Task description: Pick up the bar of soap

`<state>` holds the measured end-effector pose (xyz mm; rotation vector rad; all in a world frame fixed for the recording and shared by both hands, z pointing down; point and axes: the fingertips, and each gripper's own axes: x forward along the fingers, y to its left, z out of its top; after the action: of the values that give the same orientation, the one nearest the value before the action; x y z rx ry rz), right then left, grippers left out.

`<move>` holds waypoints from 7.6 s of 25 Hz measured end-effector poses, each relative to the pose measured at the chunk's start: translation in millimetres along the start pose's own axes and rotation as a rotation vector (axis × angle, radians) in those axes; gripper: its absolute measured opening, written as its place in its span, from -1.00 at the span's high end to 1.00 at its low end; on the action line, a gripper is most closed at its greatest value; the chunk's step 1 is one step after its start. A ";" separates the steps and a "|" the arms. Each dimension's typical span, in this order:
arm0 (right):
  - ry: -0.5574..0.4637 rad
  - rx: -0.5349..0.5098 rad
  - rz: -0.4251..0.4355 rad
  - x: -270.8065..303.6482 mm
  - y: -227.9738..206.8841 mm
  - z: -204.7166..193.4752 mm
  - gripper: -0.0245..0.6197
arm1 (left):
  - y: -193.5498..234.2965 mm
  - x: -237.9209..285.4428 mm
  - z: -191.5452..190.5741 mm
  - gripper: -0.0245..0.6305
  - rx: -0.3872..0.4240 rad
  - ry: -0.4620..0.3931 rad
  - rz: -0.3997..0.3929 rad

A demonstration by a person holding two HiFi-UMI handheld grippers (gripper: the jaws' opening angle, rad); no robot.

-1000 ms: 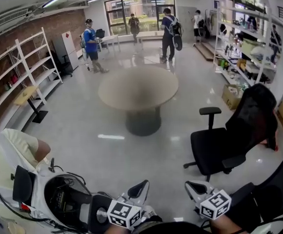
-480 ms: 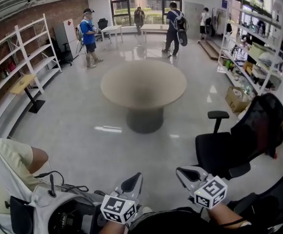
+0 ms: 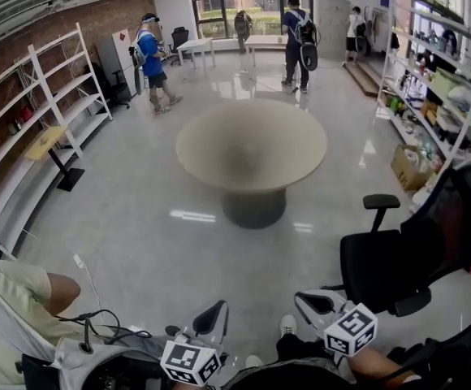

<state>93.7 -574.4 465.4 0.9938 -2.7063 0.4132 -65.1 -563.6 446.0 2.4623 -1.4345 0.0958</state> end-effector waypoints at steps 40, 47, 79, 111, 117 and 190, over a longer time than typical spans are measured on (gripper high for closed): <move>-0.074 0.094 -0.040 118.8 -338.8 67.6 0.91 | 49.0 364.0 64.2 0.90 0.157 0.121 -0.071; -0.068 0.115 -0.096 184.2 -367.5 105.3 0.91 | 110.3 420.1 102.1 0.90 0.193 0.111 -0.139; 0.360 0.085 -0.368 537.3 -472.5 119.4 0.64 | 404.3 531.2 101.1 0.90 0.027 0.237 -0.266; 0.513 0.318 -0.558 627.3 -588.8 57.0 -0.06 | 439.3 578.6 96.2 0.90 -0.054 0.305 -0.164; 0.483 0.359 -0.544 627.5 -588.4 57.2 0.00 | 436.8 575.1 96.4 0.90 -0.049 0.302 -0.165; -0.302 0.505 -0.200 388.1 -428.6 235.3 0.65 | 342.3 478.9 155.7 0.90 0.036 0.075 -0.225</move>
<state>59.8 -1197.3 442.9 1.5537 -2.7766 1.0133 -132.7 -1168.4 466.5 2.6006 -1.1265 0.1654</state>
